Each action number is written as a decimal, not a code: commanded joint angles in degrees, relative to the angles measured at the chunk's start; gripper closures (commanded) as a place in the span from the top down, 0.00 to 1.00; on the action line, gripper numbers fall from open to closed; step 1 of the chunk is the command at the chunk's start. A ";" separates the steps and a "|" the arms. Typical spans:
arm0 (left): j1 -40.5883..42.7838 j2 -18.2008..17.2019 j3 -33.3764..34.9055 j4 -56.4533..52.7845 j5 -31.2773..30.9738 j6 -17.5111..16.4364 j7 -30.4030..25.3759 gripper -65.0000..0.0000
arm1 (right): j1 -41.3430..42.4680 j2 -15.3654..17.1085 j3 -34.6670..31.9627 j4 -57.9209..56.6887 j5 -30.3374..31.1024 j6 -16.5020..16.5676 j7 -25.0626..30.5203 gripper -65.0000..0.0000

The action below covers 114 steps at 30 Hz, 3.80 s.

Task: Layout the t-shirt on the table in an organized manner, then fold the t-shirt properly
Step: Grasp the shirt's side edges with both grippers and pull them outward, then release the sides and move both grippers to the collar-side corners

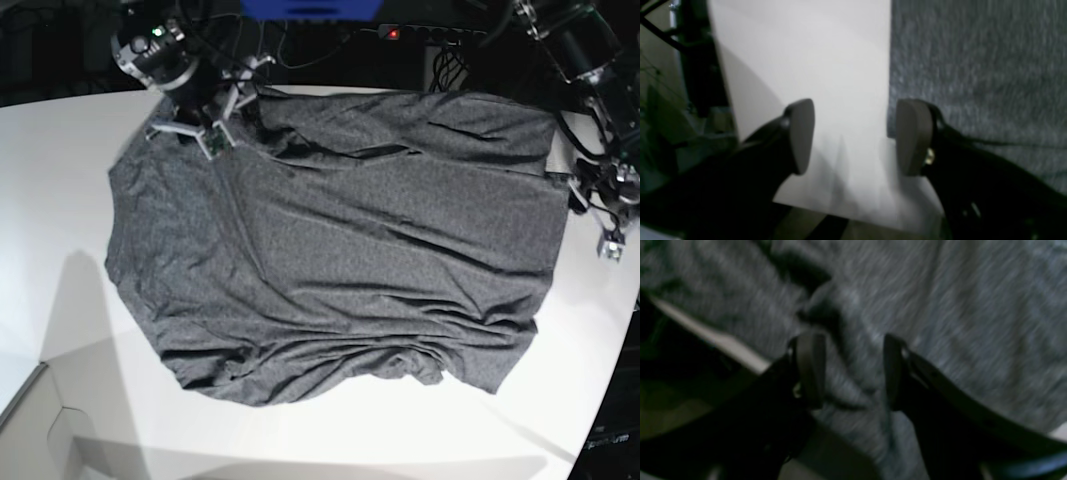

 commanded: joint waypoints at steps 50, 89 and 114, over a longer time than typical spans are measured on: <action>-5.36 3.57 2.36 -17.73 0.06 0.18 -2.13 0.58 | 73.87 9.66 2.43 -100.07 0.11 -18.26 36.16 0.00; -35.96 10.25 18.19 -36.19 -0.38 2.43 -12.51 0.58 | 34.66 5.35 7.26 -31.67 0.46 -25.12 26.14 0.00; -43.78 1.11 21.35 -75.22 -0.21 22.29 -47.05 0.58 | 15.41 4.03 11.75 -21.12 0.46 -25.12 25.34 0.00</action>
